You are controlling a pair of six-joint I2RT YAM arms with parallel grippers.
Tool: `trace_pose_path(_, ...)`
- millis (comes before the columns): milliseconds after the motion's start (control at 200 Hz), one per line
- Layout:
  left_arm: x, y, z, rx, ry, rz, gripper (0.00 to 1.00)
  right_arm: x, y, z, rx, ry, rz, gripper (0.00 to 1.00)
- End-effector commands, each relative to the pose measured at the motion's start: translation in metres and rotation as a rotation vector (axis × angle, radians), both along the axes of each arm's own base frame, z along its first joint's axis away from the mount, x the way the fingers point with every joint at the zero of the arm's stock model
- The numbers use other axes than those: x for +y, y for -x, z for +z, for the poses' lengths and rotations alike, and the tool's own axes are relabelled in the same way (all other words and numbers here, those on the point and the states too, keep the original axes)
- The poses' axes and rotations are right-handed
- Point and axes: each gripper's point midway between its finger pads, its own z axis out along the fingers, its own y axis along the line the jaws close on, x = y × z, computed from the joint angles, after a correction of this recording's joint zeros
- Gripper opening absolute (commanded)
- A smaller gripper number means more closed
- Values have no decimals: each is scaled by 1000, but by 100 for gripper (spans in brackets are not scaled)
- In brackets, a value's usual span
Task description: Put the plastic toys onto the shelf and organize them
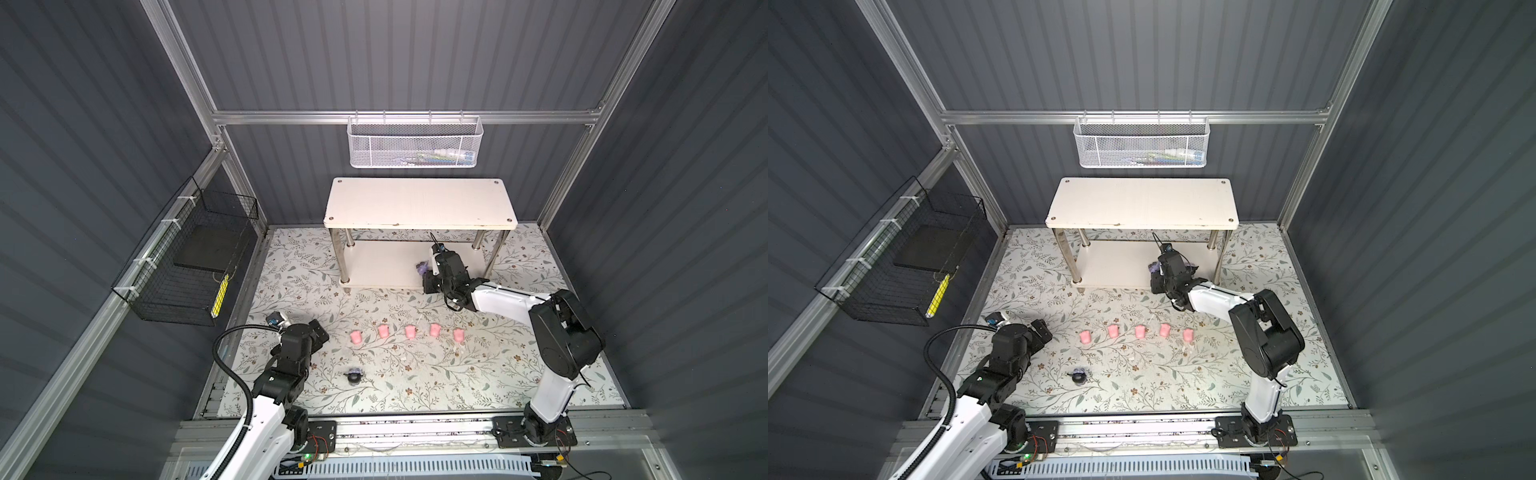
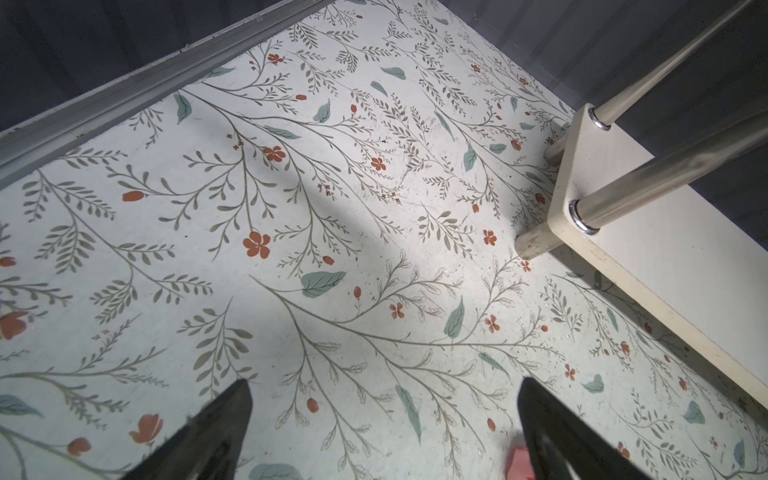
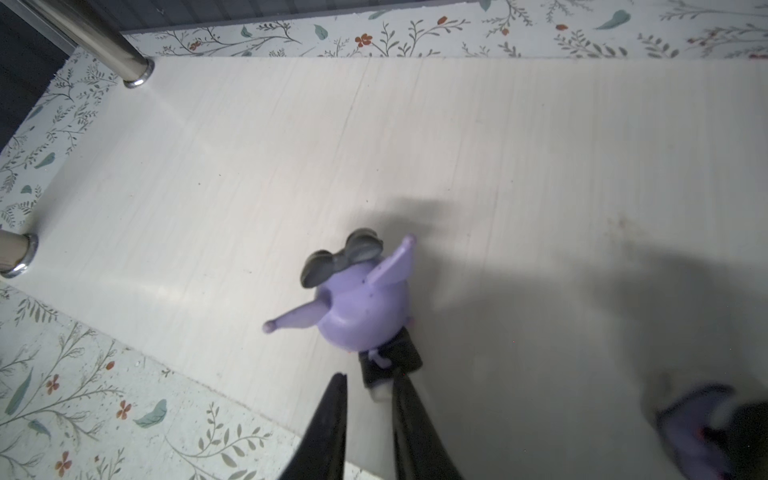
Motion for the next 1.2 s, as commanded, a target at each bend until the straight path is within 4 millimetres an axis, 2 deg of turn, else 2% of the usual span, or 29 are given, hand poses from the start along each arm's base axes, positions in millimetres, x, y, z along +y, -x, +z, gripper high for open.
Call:
trace_pose_path(0,4,3,-5,10,-11,18,100,4,-5,-2,16,-6,7,23)
trace_pose_path(155,4,4,-6,12,-8,18,100,5,-4,6,-6,-21,10,23)
trace_pose_path(325,4,3,-7,12,-9,18,100,-3,1,17,-29,-17,-2,24)
trace_pose_path(570,3,2,-8,13,-5,16,100,-14,-1,15,-35,4,-25,27)
trace_pose_path(660,3,2,-6,9,-7,14,100,-16,-5,13,-26,-3,-22,33)
trace_pose_path(810,3,2,-4,7,-8,14,100,-14,-7,13,-28,-26,-7,50)
trace_pose_path(900,3,2,-4,8,-9,15,100,-10,-7,12,-20,-41,9,55)
trace_pose_path(1196,3,1,-4,7,-10,15,100,-5,-1,1,8,-56,41,61)
